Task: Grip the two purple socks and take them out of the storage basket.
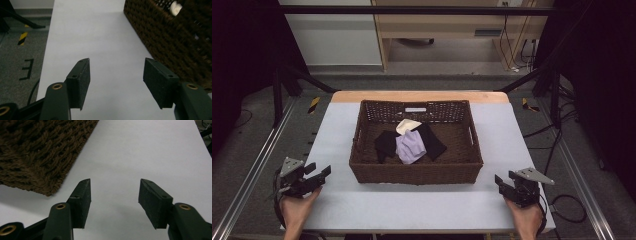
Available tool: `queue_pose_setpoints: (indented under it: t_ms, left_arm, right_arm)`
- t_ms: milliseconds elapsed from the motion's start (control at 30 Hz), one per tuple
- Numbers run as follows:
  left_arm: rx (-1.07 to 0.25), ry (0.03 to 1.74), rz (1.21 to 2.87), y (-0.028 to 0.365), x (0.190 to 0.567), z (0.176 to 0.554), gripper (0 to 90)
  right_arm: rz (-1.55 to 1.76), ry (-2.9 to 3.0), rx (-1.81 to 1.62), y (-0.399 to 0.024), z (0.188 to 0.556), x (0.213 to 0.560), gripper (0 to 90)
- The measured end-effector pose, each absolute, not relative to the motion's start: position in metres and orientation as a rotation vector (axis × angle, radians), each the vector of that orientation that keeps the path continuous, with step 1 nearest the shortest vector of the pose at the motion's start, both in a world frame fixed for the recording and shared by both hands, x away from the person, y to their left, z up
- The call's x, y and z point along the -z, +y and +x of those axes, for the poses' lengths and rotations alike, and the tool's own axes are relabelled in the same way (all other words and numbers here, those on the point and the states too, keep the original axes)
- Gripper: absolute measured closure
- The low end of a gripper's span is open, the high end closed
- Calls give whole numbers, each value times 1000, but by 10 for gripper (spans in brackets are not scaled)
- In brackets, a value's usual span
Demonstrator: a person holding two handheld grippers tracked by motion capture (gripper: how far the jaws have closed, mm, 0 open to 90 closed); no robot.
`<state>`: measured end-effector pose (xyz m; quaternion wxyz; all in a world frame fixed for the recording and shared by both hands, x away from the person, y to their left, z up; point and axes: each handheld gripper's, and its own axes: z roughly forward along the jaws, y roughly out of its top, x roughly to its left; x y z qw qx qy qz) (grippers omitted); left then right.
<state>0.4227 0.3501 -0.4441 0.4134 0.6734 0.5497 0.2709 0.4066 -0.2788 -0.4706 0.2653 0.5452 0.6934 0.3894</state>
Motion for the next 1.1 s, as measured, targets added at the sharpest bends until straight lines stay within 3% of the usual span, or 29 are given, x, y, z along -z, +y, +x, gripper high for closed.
queue_pose_setpoints:
  t_ms: [600,1100]
  left_arm:
    - [-648,1301,1590,346,414,413,348]
    - [-660,1213,1611,332,385,409,355]
  right_arm:
    - [1415,1869,-1072,-275,402,470,371]
    - [1431,1858,-1064,-276,403,469,352]
